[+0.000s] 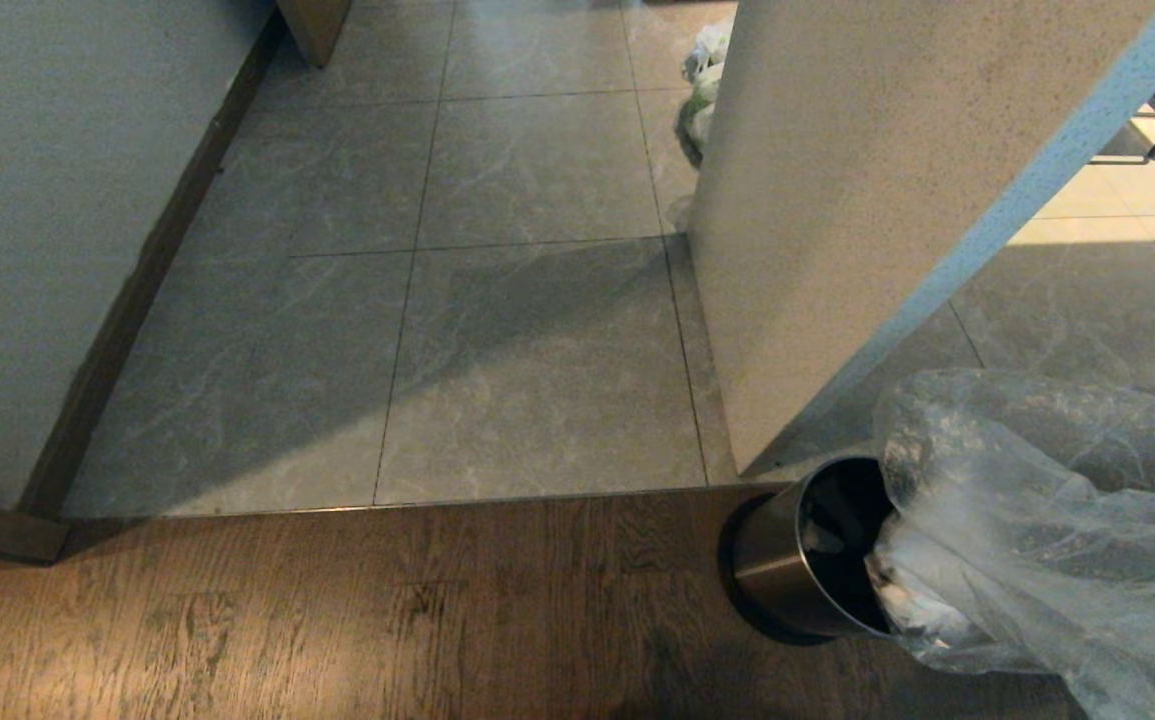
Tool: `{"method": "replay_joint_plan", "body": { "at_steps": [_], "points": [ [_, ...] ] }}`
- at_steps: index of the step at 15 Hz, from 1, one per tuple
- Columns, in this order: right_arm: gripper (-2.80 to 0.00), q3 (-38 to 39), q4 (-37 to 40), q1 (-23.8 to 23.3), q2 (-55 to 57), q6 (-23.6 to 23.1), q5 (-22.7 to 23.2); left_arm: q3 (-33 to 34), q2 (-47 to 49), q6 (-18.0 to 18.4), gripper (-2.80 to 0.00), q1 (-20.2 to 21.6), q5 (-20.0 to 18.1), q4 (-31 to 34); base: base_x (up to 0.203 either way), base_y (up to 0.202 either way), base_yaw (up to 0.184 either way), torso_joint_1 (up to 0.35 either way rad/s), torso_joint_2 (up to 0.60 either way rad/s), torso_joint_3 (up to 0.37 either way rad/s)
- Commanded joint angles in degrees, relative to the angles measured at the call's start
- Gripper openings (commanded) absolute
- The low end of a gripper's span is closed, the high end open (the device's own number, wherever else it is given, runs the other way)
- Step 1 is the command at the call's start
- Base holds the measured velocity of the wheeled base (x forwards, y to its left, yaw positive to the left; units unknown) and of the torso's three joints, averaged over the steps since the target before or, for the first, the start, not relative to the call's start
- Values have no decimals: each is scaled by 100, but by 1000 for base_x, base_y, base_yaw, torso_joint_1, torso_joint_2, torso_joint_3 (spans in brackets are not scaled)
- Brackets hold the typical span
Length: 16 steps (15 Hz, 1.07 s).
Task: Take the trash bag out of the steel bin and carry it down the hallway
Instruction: Pick up the trash bag
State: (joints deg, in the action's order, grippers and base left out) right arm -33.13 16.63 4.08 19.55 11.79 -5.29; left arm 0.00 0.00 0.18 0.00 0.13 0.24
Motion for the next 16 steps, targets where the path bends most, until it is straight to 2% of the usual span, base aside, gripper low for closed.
{"method": "replay_joint_plan", "body": {
  "at_steps": [1,3,8,11,13,16],
  "points": [
    [-280,107,595,-213,-601,-110,98,0,0,-1,-280,0,4,2,0,0,0,0,0,0],
    [-280,371,673,-232,-626,-214,96,0,0,-1,-280,0,4,2,0,0,0,0,0,0],
    [-280,1942,186,-433,-807,-262,103,0,0,-1,-280,0,4,2,0,0,0,0,0,0],
    [-280,2629,-638,-492,-821,-326,36,0,0,-1,-280,0,4,2,0,0,0,0,0,0],
    [-280,2959,-1270,-495,-828,-536,-57,0,0,-1,-280,0,4,2,0,0,0,0,0,0],
    [-280,3142,-1701,-496,-830,-909,251,0,0,-1,-280,0,4,2,0,0,0,0,0,0]
  ]
}}
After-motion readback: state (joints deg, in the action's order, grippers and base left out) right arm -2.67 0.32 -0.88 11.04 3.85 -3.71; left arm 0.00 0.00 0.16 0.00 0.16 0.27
